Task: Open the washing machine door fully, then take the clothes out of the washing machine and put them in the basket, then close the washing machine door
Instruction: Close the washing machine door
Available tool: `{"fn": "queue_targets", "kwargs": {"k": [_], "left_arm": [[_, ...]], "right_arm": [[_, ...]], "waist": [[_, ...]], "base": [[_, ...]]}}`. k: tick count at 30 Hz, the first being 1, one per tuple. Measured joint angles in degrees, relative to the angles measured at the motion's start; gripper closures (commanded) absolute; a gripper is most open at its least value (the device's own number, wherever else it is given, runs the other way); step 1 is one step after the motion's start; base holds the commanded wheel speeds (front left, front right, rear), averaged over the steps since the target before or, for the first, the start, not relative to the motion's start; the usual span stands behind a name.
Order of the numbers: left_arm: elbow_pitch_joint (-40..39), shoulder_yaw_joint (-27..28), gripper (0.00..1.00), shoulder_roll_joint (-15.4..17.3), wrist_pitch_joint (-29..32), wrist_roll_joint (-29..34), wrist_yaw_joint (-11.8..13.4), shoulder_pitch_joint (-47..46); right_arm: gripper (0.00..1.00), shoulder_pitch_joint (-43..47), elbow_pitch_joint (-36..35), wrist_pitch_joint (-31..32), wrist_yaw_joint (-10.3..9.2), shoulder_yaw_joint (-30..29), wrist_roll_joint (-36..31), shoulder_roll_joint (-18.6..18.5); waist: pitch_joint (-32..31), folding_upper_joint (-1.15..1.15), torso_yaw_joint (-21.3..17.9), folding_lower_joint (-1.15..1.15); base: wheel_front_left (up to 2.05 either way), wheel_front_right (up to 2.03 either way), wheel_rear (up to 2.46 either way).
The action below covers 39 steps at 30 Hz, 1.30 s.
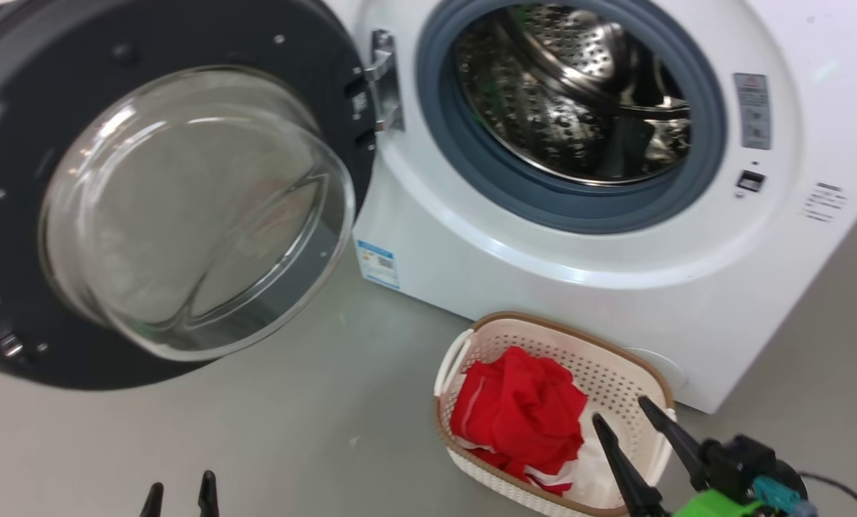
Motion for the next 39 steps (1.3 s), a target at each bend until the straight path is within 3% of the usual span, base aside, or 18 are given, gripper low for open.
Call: {"fn": "queue_targets", "kwargs": {"k": [9,23,24,25,26,33,39], "left_arm": [[-3.05,-0.03,0.00,-0.08,0.00,-3.31,2.77,1.69],[-5.39,-0.19,0.00,-0.09,0.00,-4.67,3.47,2.91],[-5.63,-0.13,0.11,-0.09,0.00,-5.10,3.42,2.90],[-5.71,-0.07,0.71,-0.09,0.00,-5.67,3.36,2.90],[-5.83,0.07,1.00,-0.09,0.00,-5.82,3.19,2.89],[-10.10,4.24,1.00,-0.29,0.00,-6.59,0.35,0.14],[-17.80,10.71,1.00,0.78,-0.02,-3.61,-1.93,-7.31]], "right_arm": [[0.00,-6.32,3.20,0.00,0.00,5.73,2.53,-1.38],[0.00,-7.28,4.08,0.00,0.00,6.93,3.27,-1.70],[0.00,-7.27,4.06,0.00,0.00,6.91,3.27,-1.70],[0.00,-7.27,4.05,0.00,0.00,6.87,3.27,-1.70],[0.00,-7.26,4.03,0.00,0.00,6.81,3.27,-1.69],[0.00,-6.78,3.78,0.00,0.00,5.97,3.26,-1.26],[0.00,-5.36,3.14,0.00,0.00,4.38,3.16,-0.45]], "waist": [[2.20,0.00,2.88,0.00],[1.71,0.00,2.91,0.00],[1.69,0.00,2.89,0.00],[1.69,0.00,2.87,0.00],[1.70,0.00,2.86,0.00],[1.80,0.00,2.78,0.00],[2.03,0.00,2.66,0.00]], "base": [[0.00,0.00,0.00],[0.00,0.00,0.00],[0.00,0.00,0.00],[0.00,0.00,0.00],[0.00,0.00,0.00],[0.00,0.00,0.00],[0.00,0.00,0.00]]}}
